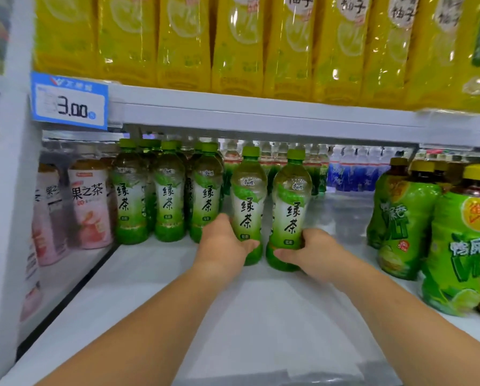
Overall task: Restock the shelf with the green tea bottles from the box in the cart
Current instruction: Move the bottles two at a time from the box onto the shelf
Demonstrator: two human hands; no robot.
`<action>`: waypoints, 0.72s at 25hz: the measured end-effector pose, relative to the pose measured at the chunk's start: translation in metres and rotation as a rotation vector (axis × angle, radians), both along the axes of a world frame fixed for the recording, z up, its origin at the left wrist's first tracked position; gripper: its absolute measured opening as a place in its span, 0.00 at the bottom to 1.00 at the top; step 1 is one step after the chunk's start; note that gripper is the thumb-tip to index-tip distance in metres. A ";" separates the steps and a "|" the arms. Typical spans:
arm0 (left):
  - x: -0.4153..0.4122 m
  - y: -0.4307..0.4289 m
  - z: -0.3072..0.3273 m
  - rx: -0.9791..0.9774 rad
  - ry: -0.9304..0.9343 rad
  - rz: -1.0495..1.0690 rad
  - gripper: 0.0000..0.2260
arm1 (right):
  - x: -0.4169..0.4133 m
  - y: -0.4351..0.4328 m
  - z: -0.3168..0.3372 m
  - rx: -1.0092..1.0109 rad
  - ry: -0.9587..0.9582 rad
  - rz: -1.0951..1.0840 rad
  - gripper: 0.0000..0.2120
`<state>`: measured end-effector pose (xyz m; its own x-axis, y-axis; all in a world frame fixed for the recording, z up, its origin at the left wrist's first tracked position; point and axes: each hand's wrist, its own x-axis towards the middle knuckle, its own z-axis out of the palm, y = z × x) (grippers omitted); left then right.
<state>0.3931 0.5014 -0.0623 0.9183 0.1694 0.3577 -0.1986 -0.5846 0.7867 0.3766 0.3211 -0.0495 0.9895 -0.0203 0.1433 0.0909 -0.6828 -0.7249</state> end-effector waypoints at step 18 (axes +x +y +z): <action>0.048 -0.024 -0.007 0.291 -0.045 0.246 0.15 | 0.098 0.006 -0.034 0.044 -0.131 0.006 0.23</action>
